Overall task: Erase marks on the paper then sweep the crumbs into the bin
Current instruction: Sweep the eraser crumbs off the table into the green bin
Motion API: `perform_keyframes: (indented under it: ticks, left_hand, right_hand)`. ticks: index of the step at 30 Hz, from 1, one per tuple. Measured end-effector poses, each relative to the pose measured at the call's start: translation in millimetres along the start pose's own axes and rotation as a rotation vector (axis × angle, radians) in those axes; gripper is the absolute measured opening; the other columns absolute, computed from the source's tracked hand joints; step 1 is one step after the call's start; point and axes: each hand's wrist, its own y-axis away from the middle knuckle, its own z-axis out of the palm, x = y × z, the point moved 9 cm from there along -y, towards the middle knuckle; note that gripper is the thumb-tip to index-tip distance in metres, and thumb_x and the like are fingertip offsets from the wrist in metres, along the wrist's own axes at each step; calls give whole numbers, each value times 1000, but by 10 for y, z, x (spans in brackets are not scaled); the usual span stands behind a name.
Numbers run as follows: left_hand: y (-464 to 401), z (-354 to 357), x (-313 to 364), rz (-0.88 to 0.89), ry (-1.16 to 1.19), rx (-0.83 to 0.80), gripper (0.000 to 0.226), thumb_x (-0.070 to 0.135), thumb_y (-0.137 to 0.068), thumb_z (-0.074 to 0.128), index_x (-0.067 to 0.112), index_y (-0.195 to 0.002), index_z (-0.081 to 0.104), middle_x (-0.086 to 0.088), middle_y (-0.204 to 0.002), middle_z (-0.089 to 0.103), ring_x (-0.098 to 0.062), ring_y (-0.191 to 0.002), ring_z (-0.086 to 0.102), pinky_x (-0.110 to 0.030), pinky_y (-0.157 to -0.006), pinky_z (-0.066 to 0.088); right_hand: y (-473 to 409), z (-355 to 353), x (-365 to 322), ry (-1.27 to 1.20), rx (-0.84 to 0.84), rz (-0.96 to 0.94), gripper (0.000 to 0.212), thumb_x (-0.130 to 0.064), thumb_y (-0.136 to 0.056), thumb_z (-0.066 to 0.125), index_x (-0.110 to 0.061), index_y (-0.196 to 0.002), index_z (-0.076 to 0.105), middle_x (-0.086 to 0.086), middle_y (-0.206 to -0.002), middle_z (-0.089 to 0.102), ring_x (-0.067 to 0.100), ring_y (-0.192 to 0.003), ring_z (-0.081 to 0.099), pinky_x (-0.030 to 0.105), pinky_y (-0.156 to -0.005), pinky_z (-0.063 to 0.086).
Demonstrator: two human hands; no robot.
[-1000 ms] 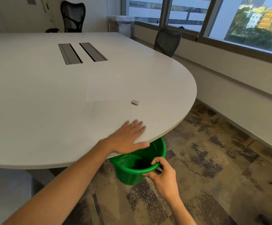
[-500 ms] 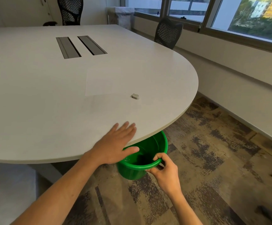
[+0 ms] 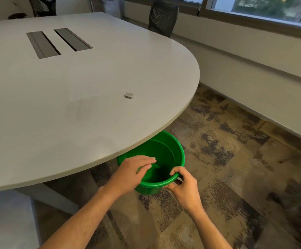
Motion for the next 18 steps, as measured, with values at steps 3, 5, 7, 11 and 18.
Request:
perform_keyframes:
  ticks: [3, 5, 7, 11, 18]
  left_hand:
    - [0, 45, -283, -186, -176, 108, 31, 17, -96, 59, 21, -127, 62, 3, -137, 56, -5, -129, 43, -20, -112, 22]
    - [20, 169, -536, -337, -268, 91, 42, 19, -95, 59, 21, -137, 54, 0, -152, 39, -18, -141, 30, -30, -114, 17]
    - [42, 319, -719, -450, -224, 65, 53, 15, -93, 62, 21, -143, 47, -4, -158, 26, -24, -144, 23, -35, -116, 19]
    - [44, 707, -967, -586, -57, -18, 55, 5, -92, 61, 19, -143, 48, -11, -155, 32, -27, -142, 31, -35, -115, 24]
    - [-99, 1396, -1145, -591, -87, -131, 45, -4, -90, 58, 14, -130, 61, -9, -140, 53, -30, -130, 47, -32, -108, 33]
  right_hand:
    - [126, -108, 223, 17, 3, 42, 41, -3, -65, 84, -25, -83, 54, -5, -95, 61, 11, -96, 59, 15, -75, 52]
    - [221, -179, 371, 30, 1, 70, 41, -4, -65, 84, -24, -83, 53, -5, -98, 60, 11, -96, 58, 14, -75, 51]
    - [324, -247, 528, 42, 2, 104, 41, -5, -64, 85, -23, -83, 53, -6, -100, 60, 12, -96, 58, 14, -76, 50]
    - [527, -347, 844, 30, -15, 169, 42, -4, -65, 84, -23, -87, 54, -8, -103, 59, 10, -100, 58, 23, -82, 51]
    - [717, -639, 1586, -308, -39, 450, 55, 37, -67, 33, 0, -102, 55, 22, -114, 58, 27, -103, 61, 44, -89, 51]
